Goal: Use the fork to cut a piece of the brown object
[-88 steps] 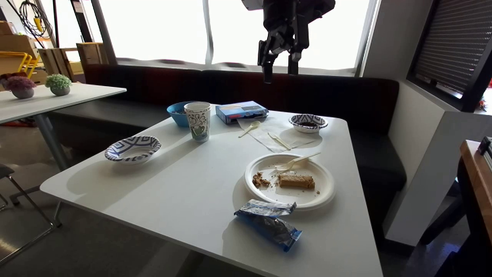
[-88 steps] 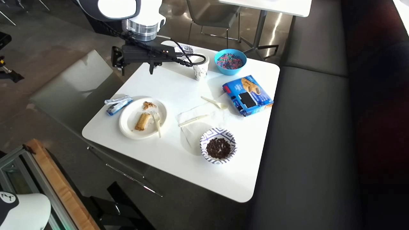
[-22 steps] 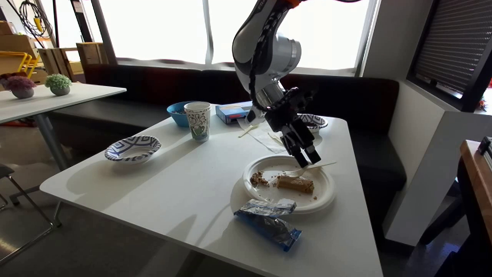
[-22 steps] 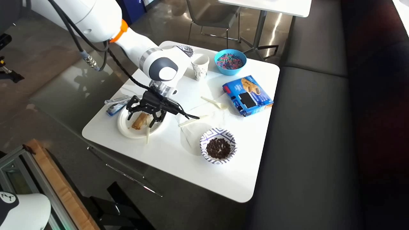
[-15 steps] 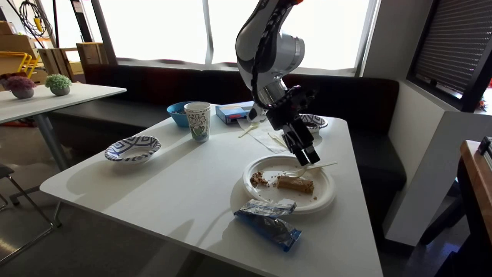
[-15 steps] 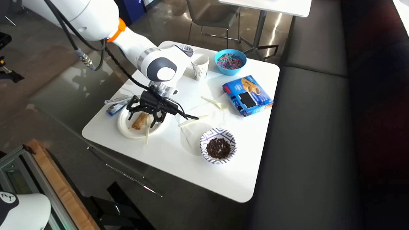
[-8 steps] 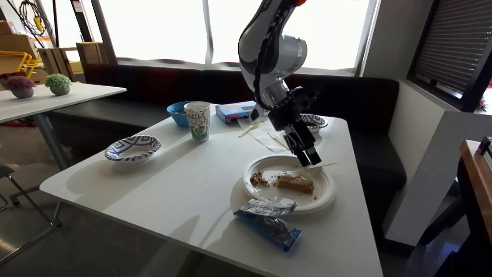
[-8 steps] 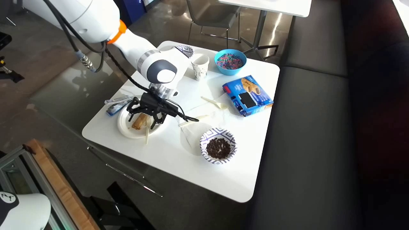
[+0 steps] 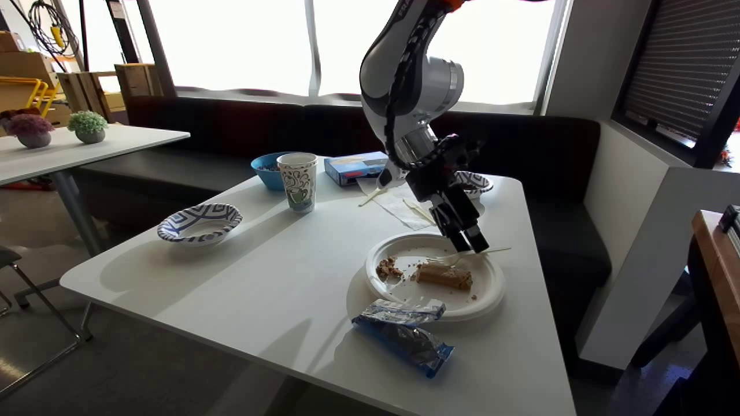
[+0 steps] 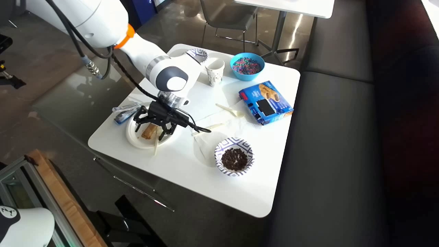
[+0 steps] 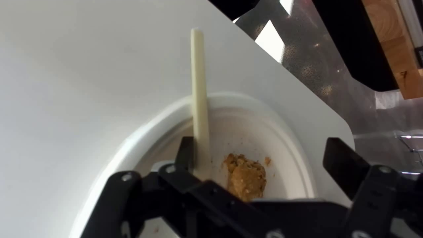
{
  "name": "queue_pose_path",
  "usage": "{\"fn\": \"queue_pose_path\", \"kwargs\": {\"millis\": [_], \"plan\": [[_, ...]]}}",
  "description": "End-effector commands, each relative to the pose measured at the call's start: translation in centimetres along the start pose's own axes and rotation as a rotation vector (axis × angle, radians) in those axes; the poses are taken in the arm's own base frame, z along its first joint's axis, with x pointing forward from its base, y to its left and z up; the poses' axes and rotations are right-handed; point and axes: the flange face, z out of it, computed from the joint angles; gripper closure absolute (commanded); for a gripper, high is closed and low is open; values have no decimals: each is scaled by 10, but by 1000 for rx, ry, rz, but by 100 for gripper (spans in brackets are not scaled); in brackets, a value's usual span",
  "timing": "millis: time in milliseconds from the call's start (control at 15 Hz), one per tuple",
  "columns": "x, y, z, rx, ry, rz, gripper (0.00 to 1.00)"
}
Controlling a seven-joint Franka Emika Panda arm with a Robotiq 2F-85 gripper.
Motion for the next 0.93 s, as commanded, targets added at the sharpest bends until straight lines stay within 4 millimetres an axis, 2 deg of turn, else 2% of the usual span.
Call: {"fn": "queue_pose_path", "kwargs": {"millis": [0,533,867], "plan": [[0,2,7,15,3,-5,0],[-5,8,12,44,17,-30,0],[-7,10,11,50,24,-55,12]]}}
